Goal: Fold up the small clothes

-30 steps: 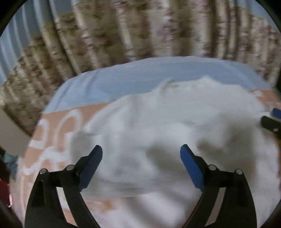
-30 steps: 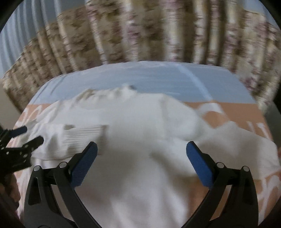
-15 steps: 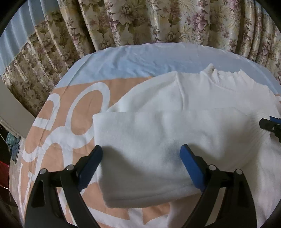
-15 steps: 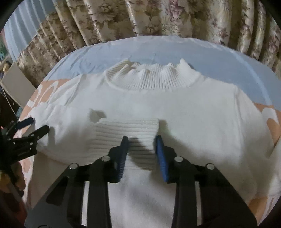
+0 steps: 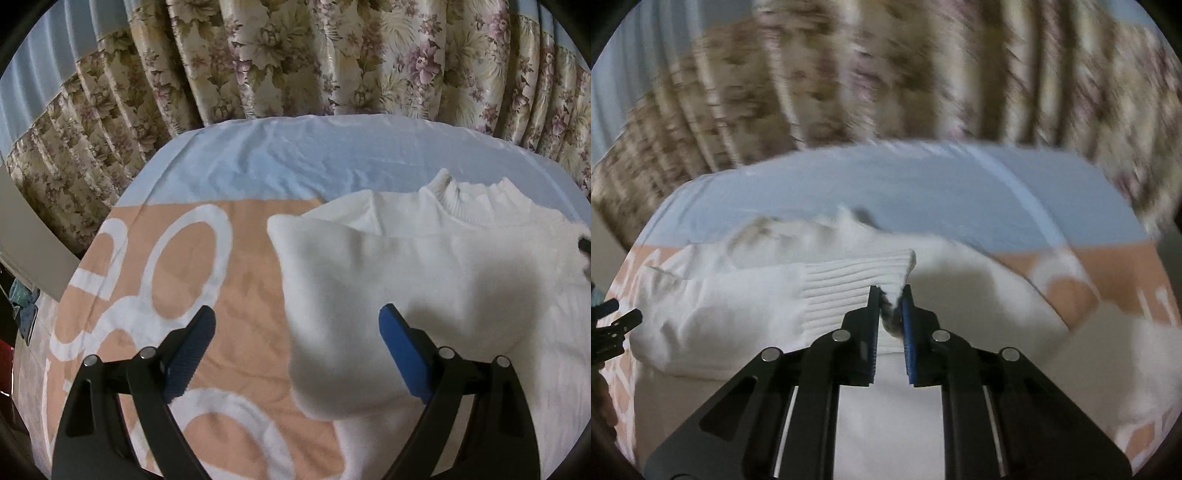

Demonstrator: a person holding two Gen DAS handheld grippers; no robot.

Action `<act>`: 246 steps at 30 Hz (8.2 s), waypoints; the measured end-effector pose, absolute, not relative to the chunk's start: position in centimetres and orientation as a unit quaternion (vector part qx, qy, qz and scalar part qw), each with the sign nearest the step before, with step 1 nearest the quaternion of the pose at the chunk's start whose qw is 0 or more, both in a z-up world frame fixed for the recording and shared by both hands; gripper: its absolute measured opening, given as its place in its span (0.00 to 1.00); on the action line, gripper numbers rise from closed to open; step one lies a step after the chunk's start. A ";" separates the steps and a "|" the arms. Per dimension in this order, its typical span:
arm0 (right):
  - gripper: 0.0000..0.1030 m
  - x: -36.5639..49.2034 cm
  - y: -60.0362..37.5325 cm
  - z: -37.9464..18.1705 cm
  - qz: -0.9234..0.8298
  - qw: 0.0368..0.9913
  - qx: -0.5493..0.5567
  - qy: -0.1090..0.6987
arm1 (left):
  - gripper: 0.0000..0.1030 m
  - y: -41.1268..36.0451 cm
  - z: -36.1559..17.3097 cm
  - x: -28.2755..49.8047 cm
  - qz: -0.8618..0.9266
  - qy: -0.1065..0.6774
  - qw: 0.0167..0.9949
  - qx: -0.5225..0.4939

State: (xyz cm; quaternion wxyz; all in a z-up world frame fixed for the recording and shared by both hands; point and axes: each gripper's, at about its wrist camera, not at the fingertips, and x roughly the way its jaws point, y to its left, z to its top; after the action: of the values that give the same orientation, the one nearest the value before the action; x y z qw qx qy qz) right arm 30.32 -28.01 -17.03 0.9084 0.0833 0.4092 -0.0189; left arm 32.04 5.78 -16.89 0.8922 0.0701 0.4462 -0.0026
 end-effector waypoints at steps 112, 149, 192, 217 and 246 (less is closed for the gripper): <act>0.46 25.6 -22.6 -17.7 0.143 0.884 0.073 0.438 | 0.91 -2.7 -16.9 31.1 -0.074 0.470 0.877 0.064; 0.60 24.7 -37.9 -16.9 -0.004 0.886 0.233 0.400 | 0.17 -4.6 -14.8 31.9 -0.123 0.422 0.891 0.113; 0.45 27.0 -26.6 -18.3 0.112 0.896 0.023 0.430 | 0.77 -1.9 -18.5 33.1 -0.088 0.472 0.867 0.135; 0.08 32.5 -33.2 -18.6 0.031 0.903 0.066 0.423 | 0.87 -0.6 -19.2 33.7 -0.068 0.472 0.872 0.112; 0.89 25.1 -26.9 -16.9 0.114 0.904 0.018 0.411 | 0.95 2.4 -16.4 29.8 -0.032 0.459 0.884 0.083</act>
State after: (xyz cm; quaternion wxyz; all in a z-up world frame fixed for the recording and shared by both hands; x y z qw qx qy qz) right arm 25.11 -26.87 -16.90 0.9044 0.0177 0.4108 0.1137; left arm 29.82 2.42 -16.41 0.8841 0.0827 0.4588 -0.0321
